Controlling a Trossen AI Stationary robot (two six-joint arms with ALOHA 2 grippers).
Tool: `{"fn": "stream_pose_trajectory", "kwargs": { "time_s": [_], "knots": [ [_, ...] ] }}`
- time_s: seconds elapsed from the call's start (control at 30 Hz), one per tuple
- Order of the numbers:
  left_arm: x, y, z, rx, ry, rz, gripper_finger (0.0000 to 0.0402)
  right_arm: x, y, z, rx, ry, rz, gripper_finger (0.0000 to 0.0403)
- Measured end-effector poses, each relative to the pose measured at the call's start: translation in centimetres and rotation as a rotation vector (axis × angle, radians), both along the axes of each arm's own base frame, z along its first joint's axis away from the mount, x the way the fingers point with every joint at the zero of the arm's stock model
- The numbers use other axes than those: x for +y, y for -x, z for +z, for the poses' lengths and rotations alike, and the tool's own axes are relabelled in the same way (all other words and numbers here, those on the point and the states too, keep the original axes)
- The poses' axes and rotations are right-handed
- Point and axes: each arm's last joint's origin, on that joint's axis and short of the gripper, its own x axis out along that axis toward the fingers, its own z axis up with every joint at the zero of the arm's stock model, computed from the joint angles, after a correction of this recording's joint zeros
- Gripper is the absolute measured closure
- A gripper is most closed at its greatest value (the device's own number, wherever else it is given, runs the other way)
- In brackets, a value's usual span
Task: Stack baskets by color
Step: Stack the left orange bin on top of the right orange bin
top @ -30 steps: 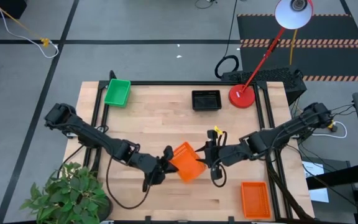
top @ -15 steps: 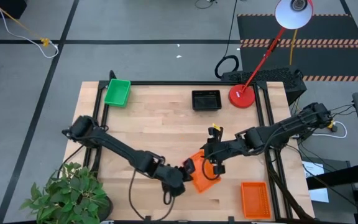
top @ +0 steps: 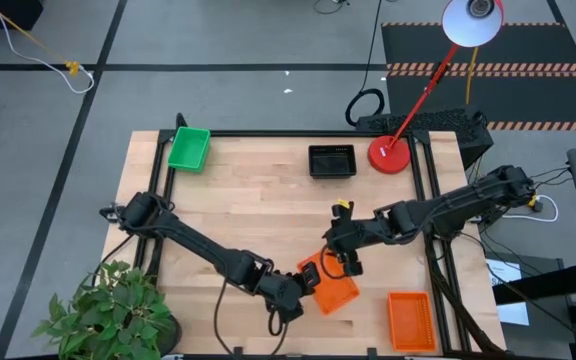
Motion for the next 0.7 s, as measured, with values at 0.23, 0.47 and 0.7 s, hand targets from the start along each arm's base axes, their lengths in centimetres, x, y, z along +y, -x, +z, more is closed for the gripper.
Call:
{"fn": "stream_pose_trajectory", "kwargs": {
  "time_s": [0.23,0.47,0.7],
  "knots": [
    [0.2,0.0,-0.1,0.005,0.001,0.011,0.0394,-0.6,0.0,-1.5,0.013,-0.036,0.07,0.0192],
    [0.2,0.0,-0.1,0.007,-0.001,0.012,0.0388,-1.3,0.1,-2.0,0.036,-0.071,0.093,0.0233],
    [0.3,-0.1,0.0,-0.006,-0.016,0.021,0.0383,-1.2,0.1,-2.1,0.04,-0.067,0.128,0.0297]
  ]
}}
